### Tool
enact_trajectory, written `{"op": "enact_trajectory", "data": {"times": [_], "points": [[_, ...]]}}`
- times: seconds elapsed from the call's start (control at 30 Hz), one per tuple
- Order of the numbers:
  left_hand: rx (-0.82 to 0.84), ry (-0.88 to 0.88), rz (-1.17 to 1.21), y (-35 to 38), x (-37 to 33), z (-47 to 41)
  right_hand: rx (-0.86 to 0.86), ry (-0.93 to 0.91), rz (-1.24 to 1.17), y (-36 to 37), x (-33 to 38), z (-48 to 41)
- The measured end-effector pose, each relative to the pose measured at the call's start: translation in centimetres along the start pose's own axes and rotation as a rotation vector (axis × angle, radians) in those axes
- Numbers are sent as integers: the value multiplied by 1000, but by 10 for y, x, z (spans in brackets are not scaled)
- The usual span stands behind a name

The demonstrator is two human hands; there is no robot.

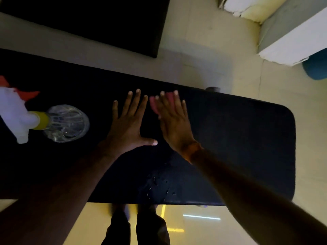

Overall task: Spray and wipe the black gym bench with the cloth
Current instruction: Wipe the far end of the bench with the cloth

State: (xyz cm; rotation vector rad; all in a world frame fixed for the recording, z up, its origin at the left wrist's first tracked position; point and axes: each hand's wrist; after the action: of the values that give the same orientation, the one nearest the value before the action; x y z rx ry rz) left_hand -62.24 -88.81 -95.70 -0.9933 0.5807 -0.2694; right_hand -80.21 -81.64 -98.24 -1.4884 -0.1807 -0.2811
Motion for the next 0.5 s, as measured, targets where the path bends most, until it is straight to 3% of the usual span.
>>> {"op": "enact_trajectory", "data": {"times": [0.07, 0.17, 0.2, 0.23, 0.33, 0.4, 0.5], "points": [[-2, -14, 0, -1, 0, 2, 4, -145, 129, -8, -34, -9], [-7, -41, -5, -1, 1, 5, -80, 340, 57, -12, -38, -43], [-9, -51, 0, -1, 2, 6, -90, 457, -20, -7, -21, -47], [-16, -62, 6, 0, 2, 8, -94, 450, -63, -2, -1, -46], [-24, -85, 31, 1, 1, 15, 10, 7, -7, 4, 6, -30], [-43, -103, 74, 2, 4, 21, 22, -101, 96, -8, -29, -40], [-68, -139, 113, 3, 11, 31, -35, 327, 15, -10, -18, -51]]}}
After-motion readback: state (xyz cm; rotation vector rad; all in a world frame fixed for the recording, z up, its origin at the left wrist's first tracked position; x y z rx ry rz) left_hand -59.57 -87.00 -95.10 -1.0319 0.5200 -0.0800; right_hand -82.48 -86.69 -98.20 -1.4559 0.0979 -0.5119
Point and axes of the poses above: each hand's wrist, its own z-axis away from the middle knuckle, its own y-axis out of the palm, x = y × z, and after that the axes turned 5 degrees about z, right-handed
